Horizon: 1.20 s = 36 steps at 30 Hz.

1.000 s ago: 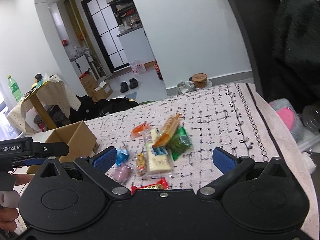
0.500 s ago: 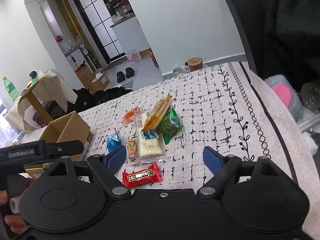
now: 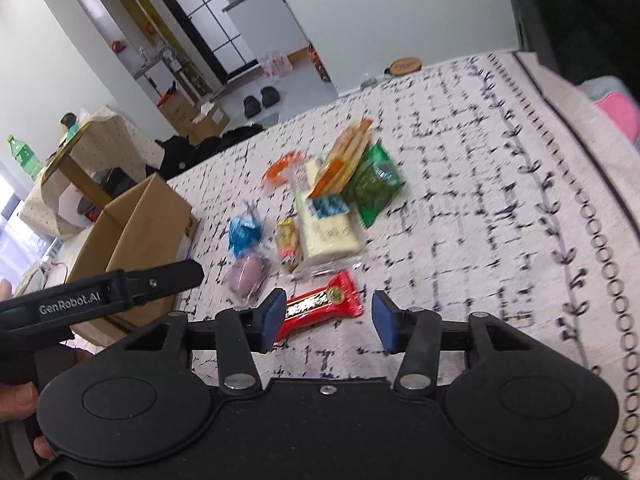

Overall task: Organize snacks
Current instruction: 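Grasp the purple round pack with the left tool while the right tool grasps the red candy bar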

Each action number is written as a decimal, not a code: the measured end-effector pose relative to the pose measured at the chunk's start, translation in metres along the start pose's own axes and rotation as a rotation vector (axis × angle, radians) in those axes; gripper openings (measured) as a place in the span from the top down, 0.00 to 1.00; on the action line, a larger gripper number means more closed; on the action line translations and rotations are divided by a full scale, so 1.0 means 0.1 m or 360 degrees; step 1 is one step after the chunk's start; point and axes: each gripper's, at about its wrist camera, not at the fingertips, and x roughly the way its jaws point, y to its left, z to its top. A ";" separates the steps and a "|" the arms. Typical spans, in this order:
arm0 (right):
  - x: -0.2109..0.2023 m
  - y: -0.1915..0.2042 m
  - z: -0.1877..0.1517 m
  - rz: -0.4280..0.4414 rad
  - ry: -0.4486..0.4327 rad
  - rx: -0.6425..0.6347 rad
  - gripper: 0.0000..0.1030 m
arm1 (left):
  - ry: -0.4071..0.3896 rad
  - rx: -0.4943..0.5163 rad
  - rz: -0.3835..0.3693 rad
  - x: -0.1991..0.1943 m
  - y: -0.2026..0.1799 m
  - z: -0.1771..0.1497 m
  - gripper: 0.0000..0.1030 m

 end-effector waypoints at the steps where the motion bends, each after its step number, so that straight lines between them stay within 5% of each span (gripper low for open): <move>1: 0.02 0.02 0.00 0.0004 0.0015 -0.0001 0.54 | -0.0002 -0.0007 0.0002 0.00 0.02 0.00 0.20; 21: 0.46 0.18 -0.01 0.0020 0.0187 0.0110 0.48 | -0.0043 -0.0089 0.0031 -0.09 0.20 -0.01 0.20; 36: 0.50 0.06 0.12 -0.0195 0.0043 0.0233 0.48 | -0.0060 -0.0114 0.0034 0.01 0.12 -0.01 0.19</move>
